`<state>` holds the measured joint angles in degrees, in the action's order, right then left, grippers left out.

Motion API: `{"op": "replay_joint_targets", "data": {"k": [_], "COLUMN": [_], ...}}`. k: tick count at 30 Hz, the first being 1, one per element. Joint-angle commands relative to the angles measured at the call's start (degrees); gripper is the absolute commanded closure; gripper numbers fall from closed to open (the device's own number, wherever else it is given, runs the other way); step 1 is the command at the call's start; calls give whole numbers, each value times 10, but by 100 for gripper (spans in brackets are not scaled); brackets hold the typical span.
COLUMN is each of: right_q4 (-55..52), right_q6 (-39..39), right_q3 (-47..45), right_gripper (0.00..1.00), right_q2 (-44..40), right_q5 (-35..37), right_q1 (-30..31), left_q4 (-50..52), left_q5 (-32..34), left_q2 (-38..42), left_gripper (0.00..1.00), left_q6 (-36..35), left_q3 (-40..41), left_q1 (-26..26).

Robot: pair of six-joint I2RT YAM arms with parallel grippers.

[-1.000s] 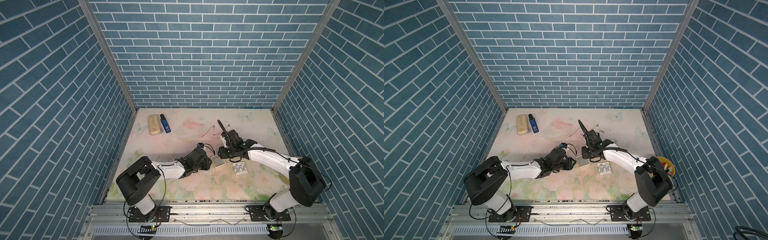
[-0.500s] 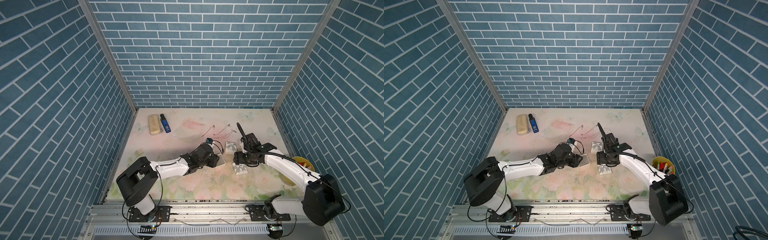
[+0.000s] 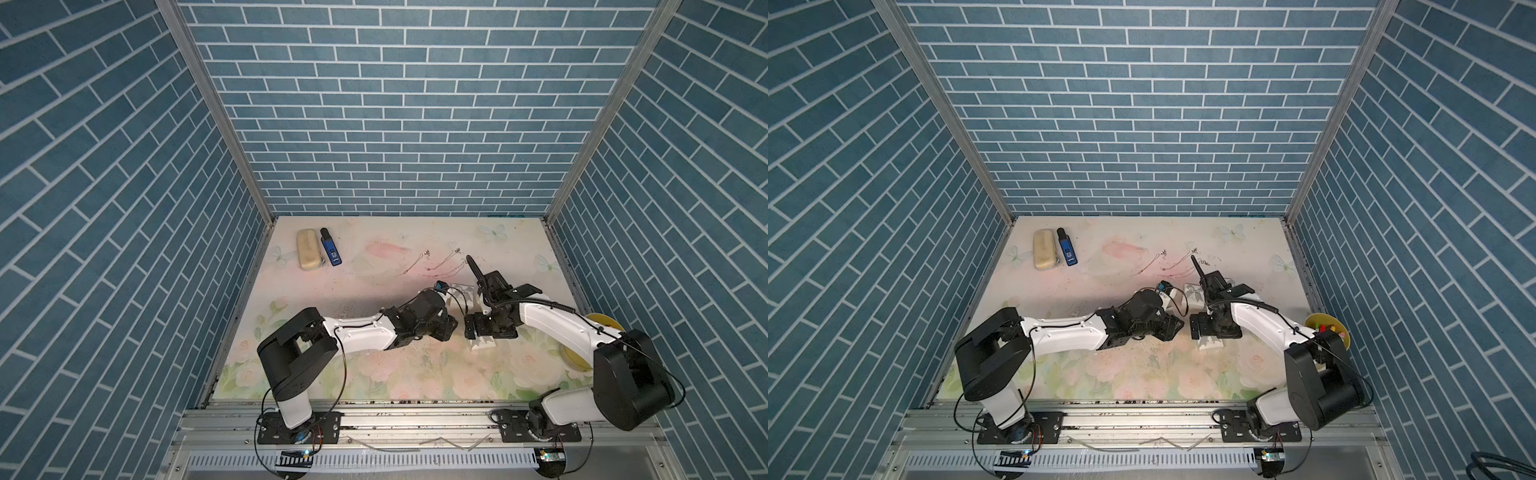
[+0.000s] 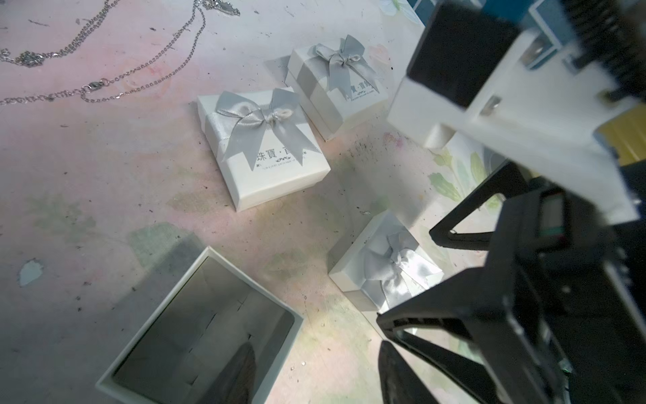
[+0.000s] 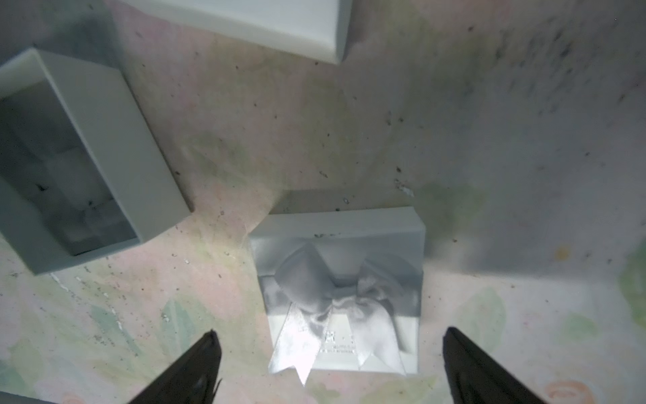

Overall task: Take the necklace out of the lift-off lid jewelry box
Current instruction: Pick up the lid from the center of the board.

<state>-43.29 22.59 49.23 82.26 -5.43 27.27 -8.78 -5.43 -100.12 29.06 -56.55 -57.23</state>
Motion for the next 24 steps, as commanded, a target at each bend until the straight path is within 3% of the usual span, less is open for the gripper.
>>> {"op": "replay_joint_targets", "data": {"k": [1, 6, 13, 24], "right_q4": [-10, 9, 24, 7], "right_q6": [-17, -26, -35, -39], "right_q3": [12, 16, 17, 18], "right_gripper": [1, 4, 16, 26], "right_q2": [16, 47, 64, 35], "right_q5": [-7, -23, -25, -28], "right_q1": [-7, -18, -21, -21], "left_q4": [-1, -3, 4, 10], "left_q5": [-3, -3, 3, 22], "left_q2": [1, 4, 10, 34], "left_gripper": [43, 43, 45, 45], "left_q6": [-7, -7, -12, -19], "left_q3": [0, 5, 6, 25], "left_q1": [-3, -3, -3, 3]}}
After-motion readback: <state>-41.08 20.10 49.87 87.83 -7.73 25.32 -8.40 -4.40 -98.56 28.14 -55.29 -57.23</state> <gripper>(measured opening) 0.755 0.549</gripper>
